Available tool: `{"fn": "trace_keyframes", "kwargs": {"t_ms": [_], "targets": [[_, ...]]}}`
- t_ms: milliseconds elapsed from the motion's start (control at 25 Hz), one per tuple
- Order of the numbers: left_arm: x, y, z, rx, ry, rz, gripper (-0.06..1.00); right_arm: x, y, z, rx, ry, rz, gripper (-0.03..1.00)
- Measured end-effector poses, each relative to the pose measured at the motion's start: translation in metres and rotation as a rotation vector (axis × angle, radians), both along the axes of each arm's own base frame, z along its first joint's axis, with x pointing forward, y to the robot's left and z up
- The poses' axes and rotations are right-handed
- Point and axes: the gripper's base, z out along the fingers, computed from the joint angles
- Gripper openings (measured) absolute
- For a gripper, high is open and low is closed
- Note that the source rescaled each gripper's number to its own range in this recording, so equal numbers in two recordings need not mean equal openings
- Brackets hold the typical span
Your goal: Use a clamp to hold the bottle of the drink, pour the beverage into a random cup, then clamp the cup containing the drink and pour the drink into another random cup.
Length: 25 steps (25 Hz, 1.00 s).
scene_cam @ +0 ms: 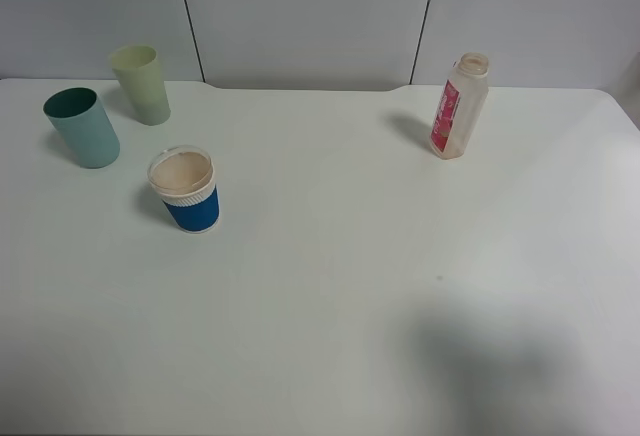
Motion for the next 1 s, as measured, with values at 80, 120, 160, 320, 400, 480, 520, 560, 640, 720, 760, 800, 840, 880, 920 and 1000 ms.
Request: {"fn": "trace_keyframes", "kwargs": {"t_ms": [80,120,160,320,400,480,520,560,640,720,760,800,840,880,920,1000], "targets": [[0.0,0.0,0.0,0.0,0.0,0.0,1.0,0.0,0.0,0.0,0.0,0.0,0.0,1.0],[0.0,0.0,0.0,0.0,0.0,0.0,1.0,0.0,0.0,0.0,0.0,0.0,0.0,1.0],[0.0,0.0,0.0,0.0,0.0,0.0,1.0,0.0,0.0,0.0,0.0,0.0,0.0,1.0],[0.0,0.0,0.0,-0.002,0.0,0.001,1.0,0.0,0.0,0.0,0.0,0.0,0.0,1.0],[-0.0009,-0.0001,0.0,-0.003,-0.006,0.002,1.0,0.0,0.0,0.0,0.0,0.0,0.0,1.0],[-0.002,-0.0002,0.0,-0.002,-0.013,0.002,1.0,0.0,0.0,0.0,0.0,0.0,0.0,1.0],[-0.0038,-0.0004,0.0,-0.001,-0.025,0.002,1.0,0.0,0.0,0.0,0.0,0.0,0.0,1.0],[-0.0057,-0.0006,0.0,0.001,-0.037,0.002,1.0,0.0,0.0,0.0,0.0,0.0,0.0,1.0],[-0.0082,-0.0009,-0.0001,0.002,-0.053,0.002,1.0,0.0,0.0,0.0,0.0,0.0,0.0,1.0],[-0.0082,-0.0009,-0.0001,0.002,-0.053,0.002,1.0,0.0,0.0,0.0,0.0,0.0,0.0,1.0],[-0.0082,-0.0009,-0.0001,0.003,-0.053,0.001,1.0,0.0,0.0,0.0,0.0,0.0,0.0,1.0],[-0.0082,-0.0009,-0.0001,0.003,-0.053,0.001,1.0,0.0,0.0,0.0,0.0,0.0,0.0,1.0],[-0.0082,-0.0009,-0.0001,0.005,-0.053,0.0,1.0,0.0,0.0,0.0,0.0,0.0,0.0,1.0],[-0.0082,-0.0009,-0.0001,0.005,-0.053,0.0,1.0,0.0,0.0,0.0,0.0,0.0,0.0,1.0],[-0.0082,-0.0009,-0.0001,0.005,-0.053,0.0,1.0,0.0,0.0,0.0,0.0,0.0,0.0,1.0],[-0.0082,-0.0009,-0.0001,0.005,-0.053,0.0,1.0,0.0,0.0,0.0,0.0,0.0,0.0,1.0]]}}
